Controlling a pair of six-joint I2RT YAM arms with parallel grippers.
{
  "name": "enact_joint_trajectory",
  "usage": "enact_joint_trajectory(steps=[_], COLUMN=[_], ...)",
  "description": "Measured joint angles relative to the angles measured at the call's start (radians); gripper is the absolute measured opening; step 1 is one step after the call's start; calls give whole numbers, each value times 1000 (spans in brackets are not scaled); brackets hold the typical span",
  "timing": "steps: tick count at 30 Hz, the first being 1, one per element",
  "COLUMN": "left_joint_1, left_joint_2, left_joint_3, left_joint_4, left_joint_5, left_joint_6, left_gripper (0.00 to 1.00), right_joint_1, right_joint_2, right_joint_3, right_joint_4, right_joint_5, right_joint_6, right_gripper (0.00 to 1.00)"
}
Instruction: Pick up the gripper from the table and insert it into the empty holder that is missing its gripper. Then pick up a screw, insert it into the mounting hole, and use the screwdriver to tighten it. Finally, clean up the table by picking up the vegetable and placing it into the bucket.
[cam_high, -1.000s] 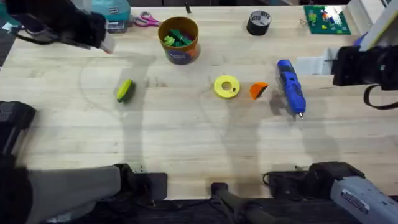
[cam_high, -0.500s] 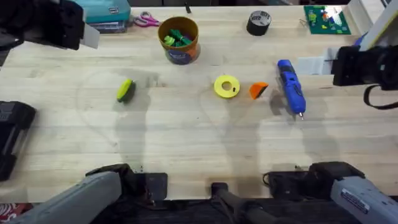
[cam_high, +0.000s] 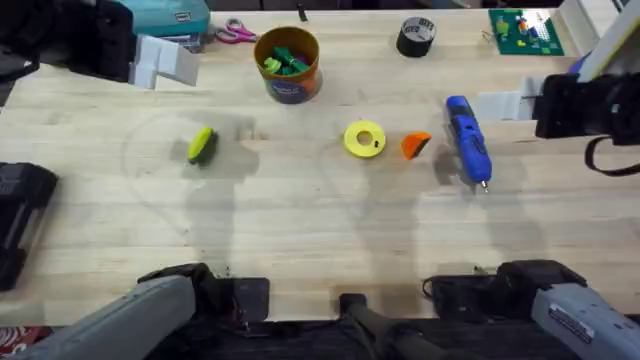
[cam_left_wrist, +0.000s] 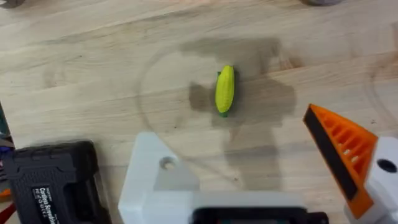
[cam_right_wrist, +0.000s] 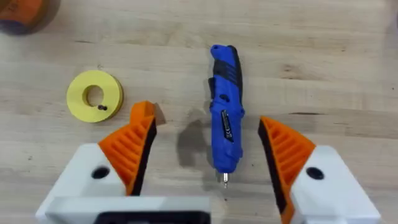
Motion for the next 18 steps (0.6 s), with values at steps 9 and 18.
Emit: enact_joint_trajectory(steps=[9,18], left_joint_1=[0,-1], left_joint_2=[0,0], left_joint_3=[0,0], left_joint_4=[3,161], left_joint_5=[0,130], left_joint_6=[0,0], left_gripper=[987,985], right_joint_1=[0,0], right_joint_2=[0,0], right_joint_3=[0,0], right_joint_4=[0,-8], right_joint_5=[0,0], right_joint_6=[0,0], right_gripper=[998,998])
